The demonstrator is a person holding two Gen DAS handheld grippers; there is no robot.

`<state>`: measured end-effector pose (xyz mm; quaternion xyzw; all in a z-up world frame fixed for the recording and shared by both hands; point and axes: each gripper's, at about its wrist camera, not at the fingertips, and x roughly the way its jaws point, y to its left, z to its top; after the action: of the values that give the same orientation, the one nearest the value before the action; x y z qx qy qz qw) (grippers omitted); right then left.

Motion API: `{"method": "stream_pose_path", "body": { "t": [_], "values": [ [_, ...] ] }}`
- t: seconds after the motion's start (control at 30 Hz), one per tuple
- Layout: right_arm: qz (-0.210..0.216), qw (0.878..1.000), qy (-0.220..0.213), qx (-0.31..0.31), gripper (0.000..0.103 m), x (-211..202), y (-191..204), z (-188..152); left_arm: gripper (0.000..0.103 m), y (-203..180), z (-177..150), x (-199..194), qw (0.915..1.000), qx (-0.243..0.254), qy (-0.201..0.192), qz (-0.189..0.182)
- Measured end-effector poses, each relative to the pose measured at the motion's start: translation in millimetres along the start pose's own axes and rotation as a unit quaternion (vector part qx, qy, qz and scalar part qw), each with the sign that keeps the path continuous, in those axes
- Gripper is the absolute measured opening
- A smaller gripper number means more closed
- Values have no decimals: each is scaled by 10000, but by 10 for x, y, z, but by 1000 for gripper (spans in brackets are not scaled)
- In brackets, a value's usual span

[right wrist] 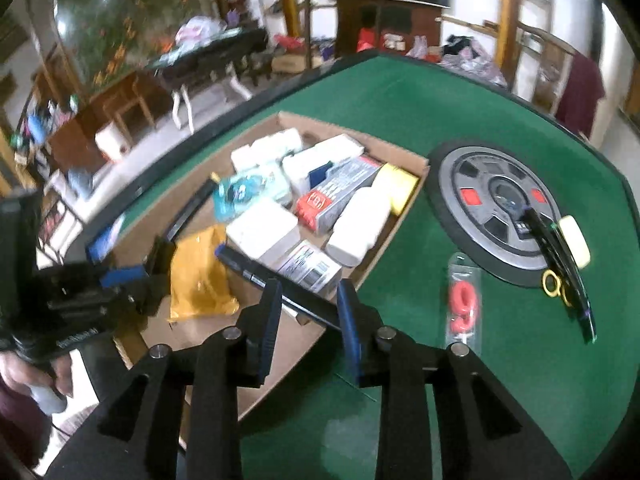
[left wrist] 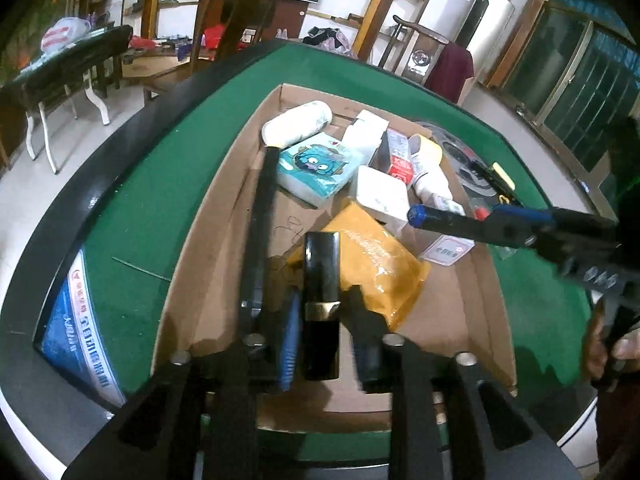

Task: Organize objects
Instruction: 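Carry the marker and black tube over the cardboard box with both tools, then open both tools to drop the marker and tube into the box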

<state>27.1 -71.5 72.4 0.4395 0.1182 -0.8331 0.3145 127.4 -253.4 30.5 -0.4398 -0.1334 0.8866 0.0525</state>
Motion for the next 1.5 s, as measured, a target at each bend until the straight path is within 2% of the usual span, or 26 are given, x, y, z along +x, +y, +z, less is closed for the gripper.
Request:
{"method": "stream_pose_path", "body": {
  "t": [0.03, 0.13, 0.27, 0.33, 0.53, 0.63, 0.73, 0.83, 1.0, 1.1, 1.23, 1.33, 1.43, 1.5],
  "values": [
    [-71, 9999, 45, -124, 29, 33, 25, -1, 34, 1, 3, -23, 10000, -1, -41, -12],
    [-257, 9983, 210, -481, 30, 128, 103, 4, 35, 0, 19, -113, 9999, 14, -158, -5],
    [-345, 9966, 364, -652, 29, 192, 152, -3, 35, 16, 33, -217, 9995, -63, -310, -61],
    [-388, 9966, 387, -623, 14, 189, 171, -11, 35, 25, 37, -243, 9993, -105, -346, -92],
    [206, 9986, 481, -8, 13, 137, 96, -51, 35, 124, 63, -277, 9984, -370, -394, -192],
    [788, 9938, 501, 602, 13, 90, 15, -63, 35, 166, 68, -282, 9976, -504, -397, -255],
    [1012, 9878, 592, 1029, 13, 131, 12, -74, 35, 171, 73, -278, 9973, -564, -389, -259],
    [811, 9865, 710, 1232, 13, 250, 88, -101, 35, 171, 66, -279, 9971, -592, -361, -324],
    [784, 9812, 837, 1553, 13, 420, 220, -140, 35, 178, 57, -281, 9969, -599, -337, -370],
    [675, 9827, 847, 1504, 13, 457, 305, -142, 40, 186, 47, -286, 9967, -620, -335, -398],
    [574, 9852, 806, 1399, 13, 436, 336, -148, 52, 213, 35, -289, 9962, -700, -327, -404],
    [388, 9867, 754, 1387, 14, 394, 325, -162, 54, 237, 30, -300, 9960, -743, -335, -371],
    [-15, 9876, 649, 1432, 22, 335, 280, -164, 54, 240, 30, -308, 9961, -738, -341, -342],
    [78, 9857, 651, 1555, 23, 311, 227, -180, 55, 227, 29, -321, 9961, -723, -350, -375]
  ]
}}
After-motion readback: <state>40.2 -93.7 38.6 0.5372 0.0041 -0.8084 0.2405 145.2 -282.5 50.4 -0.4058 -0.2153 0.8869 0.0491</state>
